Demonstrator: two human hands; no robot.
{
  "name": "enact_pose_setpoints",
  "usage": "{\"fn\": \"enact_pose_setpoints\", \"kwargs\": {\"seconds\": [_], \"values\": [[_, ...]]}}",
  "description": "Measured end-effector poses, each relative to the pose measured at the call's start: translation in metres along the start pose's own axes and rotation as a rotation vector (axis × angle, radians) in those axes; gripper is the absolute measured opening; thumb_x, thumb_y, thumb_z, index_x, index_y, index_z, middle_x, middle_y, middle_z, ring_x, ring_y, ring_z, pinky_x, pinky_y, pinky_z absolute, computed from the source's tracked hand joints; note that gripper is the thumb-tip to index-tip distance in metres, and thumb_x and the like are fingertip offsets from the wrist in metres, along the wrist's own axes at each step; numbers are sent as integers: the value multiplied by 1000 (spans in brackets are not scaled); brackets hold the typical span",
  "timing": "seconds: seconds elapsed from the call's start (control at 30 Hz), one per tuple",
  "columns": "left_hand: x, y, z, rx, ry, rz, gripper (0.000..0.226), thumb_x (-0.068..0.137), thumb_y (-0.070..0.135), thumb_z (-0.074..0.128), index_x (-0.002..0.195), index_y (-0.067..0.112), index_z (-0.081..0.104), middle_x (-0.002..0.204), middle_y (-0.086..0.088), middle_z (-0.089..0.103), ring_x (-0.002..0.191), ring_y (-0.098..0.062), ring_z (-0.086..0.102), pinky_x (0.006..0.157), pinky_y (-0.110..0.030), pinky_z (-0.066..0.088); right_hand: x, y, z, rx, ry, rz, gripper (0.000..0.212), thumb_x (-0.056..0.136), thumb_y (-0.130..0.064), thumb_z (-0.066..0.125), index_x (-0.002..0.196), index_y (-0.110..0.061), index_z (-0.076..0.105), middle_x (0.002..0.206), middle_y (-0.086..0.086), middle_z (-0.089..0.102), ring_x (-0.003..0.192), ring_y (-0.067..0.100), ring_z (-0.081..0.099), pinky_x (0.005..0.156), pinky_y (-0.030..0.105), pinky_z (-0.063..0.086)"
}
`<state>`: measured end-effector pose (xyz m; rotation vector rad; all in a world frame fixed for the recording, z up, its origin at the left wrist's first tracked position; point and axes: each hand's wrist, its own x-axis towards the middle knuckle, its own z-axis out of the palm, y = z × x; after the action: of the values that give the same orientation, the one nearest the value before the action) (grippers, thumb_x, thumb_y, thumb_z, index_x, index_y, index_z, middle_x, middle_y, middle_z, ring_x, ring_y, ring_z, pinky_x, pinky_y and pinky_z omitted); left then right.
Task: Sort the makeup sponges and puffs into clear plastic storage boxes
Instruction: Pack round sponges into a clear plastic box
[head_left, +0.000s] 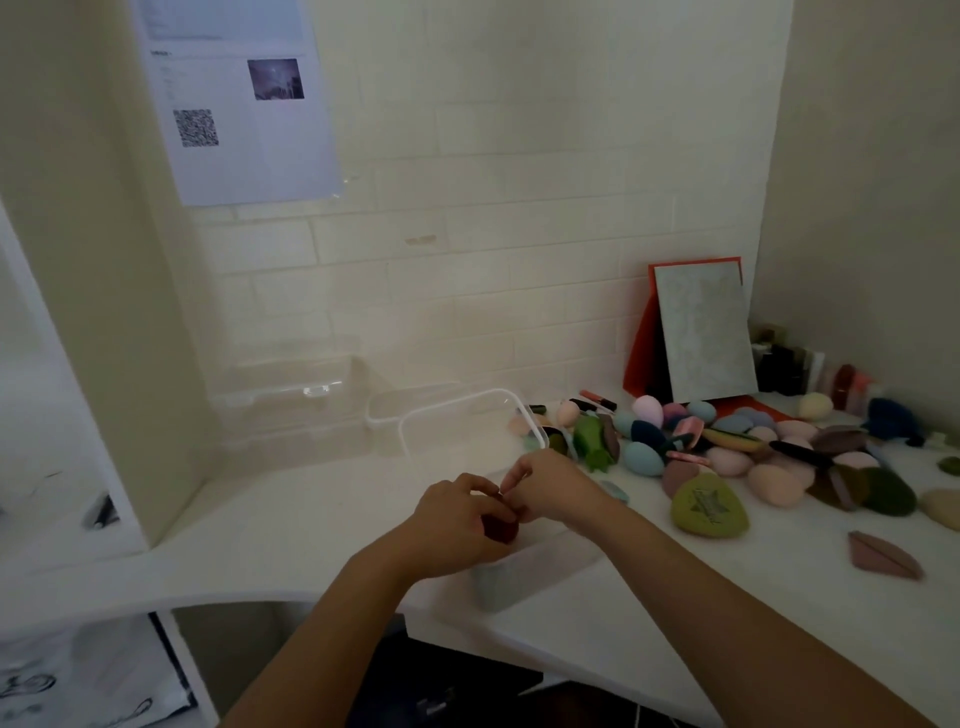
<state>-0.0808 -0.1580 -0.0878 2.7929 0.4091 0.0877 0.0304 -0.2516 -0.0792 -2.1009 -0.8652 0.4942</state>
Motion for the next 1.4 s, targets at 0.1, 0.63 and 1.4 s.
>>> {"fn": "enact_pose_setpoints", "kwargs": {"seconds": [0.1,0.63,1.4], "values": [[-1,1,0,9,-7,18,34,86,39,59,120,35,60,139,7,37,121,-19,37,108,-33,30,-5,-1,-6,36,23,-65,16,85,-4,60,73,-15,62,75,0,64,72,14,63,74,28,58],[-6,7,-3,45,-38,-2,35,89,38,57,123,31,58,141,5,34,124,-20,35,111,-34,27,-20,111,-138,-755,466,429,39,92,-31,54,127,-14,49,122,10,49,108,26,53,87,34,48],[-1,3,0,33,-13,40,40,86,44,59,125,34,55,142,8,36,126,-15,32,109,-30,26,-30,-13,-66,-480,-321,-259,42,79,-18,74,116,-32,59,109,-11,59,86,7,60,69,18,50]]}}
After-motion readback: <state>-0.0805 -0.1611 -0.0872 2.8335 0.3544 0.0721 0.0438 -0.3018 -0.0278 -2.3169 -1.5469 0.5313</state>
